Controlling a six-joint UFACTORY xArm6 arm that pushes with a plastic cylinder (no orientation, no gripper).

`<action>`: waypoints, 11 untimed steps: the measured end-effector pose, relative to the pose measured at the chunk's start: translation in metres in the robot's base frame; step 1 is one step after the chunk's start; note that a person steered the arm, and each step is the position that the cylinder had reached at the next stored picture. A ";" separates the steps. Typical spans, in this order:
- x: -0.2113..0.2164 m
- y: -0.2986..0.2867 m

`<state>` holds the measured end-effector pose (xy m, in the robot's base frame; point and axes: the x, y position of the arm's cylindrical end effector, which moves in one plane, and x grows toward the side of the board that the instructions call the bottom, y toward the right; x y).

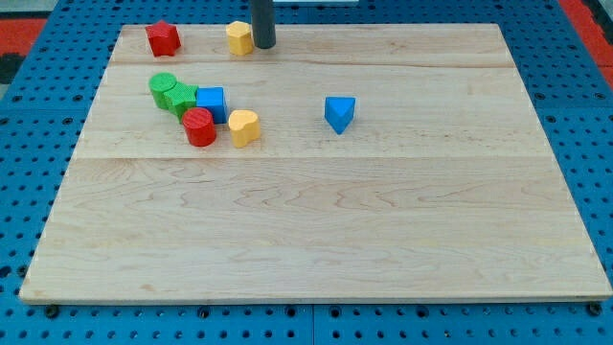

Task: Move the green circle diagonally to the blue cube

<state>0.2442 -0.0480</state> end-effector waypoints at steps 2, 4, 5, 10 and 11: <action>0.080 -0.038; 0.039 -0.174; 0.078 -0.214; 0.056 -0.085; 0.013 -0.137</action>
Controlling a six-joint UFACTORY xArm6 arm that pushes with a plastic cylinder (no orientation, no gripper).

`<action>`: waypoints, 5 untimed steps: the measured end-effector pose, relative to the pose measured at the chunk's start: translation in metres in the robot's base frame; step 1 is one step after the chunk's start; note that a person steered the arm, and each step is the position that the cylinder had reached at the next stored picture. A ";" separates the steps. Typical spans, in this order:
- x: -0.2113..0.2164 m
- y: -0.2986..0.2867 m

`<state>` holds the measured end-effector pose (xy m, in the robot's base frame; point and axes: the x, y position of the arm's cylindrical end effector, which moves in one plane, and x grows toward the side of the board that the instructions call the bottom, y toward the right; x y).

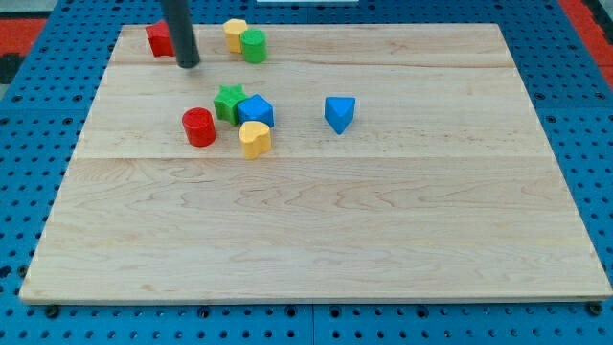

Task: Move the green circle diagonally to the blue cube

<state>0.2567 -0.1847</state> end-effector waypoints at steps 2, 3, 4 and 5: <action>-0.016 0.096; -0.011 0.123; -0.012 0.136; -0.017 0.146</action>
